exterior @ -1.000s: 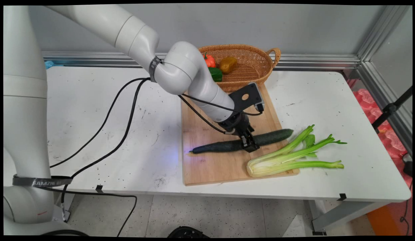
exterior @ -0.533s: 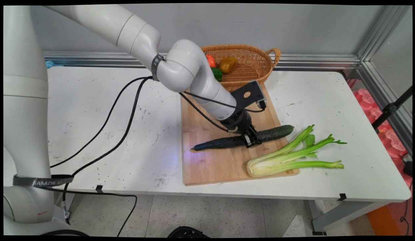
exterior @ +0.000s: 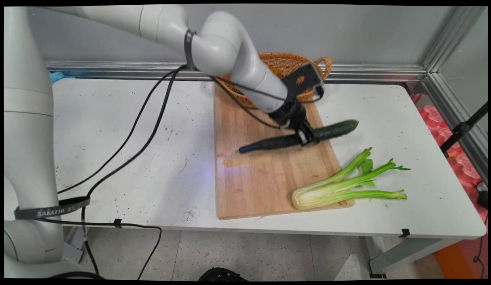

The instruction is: Place the picked object in the vegetable basket

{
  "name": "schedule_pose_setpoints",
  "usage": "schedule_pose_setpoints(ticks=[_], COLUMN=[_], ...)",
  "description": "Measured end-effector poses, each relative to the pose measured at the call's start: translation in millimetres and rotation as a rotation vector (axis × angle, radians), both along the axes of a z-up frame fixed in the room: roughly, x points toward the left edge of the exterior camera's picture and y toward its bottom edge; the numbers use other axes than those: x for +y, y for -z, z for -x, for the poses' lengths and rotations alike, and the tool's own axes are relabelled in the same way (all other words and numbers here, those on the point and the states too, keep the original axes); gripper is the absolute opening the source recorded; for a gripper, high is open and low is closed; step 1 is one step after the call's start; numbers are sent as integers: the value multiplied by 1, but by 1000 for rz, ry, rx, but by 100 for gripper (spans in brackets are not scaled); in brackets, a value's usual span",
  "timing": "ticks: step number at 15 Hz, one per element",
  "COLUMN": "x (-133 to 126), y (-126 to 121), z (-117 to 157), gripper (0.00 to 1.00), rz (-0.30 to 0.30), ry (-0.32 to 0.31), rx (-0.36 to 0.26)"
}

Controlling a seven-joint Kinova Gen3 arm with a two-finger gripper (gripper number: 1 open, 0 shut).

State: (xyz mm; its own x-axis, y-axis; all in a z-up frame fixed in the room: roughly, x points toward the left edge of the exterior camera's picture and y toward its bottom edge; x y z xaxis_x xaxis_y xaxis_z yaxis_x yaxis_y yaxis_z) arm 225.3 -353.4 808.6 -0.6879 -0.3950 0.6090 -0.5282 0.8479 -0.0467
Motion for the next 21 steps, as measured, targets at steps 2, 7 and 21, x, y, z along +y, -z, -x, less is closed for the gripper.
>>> schedule_pose_setpoints(ticks=[2,7,21], x=[-15,-53,-152], y=[-16,-48,-55], z=[-2,-11,-37], gripper=[0,0,0], rz=[28,104,241], ry=[11,29,94], rx=[5,8,-31])
